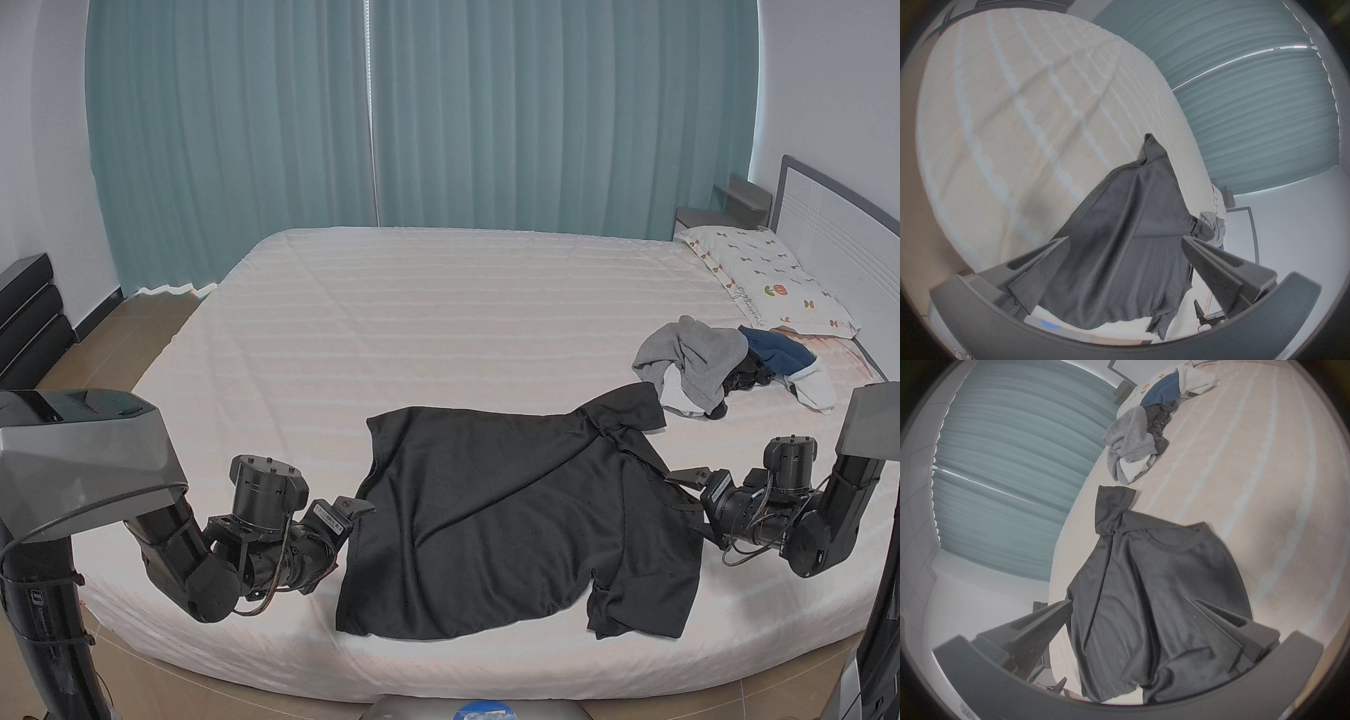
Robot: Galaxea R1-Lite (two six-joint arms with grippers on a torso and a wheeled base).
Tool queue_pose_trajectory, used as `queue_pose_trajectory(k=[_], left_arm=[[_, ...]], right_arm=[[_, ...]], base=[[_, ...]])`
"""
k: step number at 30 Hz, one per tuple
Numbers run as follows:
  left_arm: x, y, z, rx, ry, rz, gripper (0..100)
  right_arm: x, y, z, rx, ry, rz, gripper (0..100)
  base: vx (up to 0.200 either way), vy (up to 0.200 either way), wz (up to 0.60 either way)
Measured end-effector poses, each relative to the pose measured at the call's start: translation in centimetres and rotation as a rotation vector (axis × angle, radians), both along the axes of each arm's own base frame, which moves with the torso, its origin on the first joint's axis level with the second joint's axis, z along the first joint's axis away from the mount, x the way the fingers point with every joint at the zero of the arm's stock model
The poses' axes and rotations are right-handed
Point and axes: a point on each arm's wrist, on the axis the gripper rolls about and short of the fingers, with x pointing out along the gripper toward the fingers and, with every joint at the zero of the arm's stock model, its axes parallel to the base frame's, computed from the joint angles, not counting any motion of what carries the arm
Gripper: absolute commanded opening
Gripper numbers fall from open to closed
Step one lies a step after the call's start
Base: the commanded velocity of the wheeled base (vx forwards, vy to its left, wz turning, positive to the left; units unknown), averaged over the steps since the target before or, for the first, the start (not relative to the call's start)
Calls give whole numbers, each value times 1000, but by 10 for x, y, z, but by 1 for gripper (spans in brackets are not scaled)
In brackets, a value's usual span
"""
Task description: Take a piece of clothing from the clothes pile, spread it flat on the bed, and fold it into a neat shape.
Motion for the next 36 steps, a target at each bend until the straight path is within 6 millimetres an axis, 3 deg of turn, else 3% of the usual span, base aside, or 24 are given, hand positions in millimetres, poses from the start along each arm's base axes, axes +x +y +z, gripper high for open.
queue_pose_trajectory(k=[4,9,19,31,36], left_arm=[[-8,1,-1,-1,14,-12,100],[-12,0,0,0,20,-20,100],[-15,-1,0,1,23,-22,100],[-14,0,1,-1,18,-18,100],[-14,0,1,0,17,-18,100]], right_arm=[[-11,0,-1,12,6,12,100],[-22,0,-5,31,13,43,100],[-27,2,-17,32,46,56,100],[-28,3,-20,28,51,60,100],[-29,6,-23,16,57,72,100]], base=[[0,0,0],[0,-200,0],[0,-200,0],[0,0,0],[-200,0,0]])
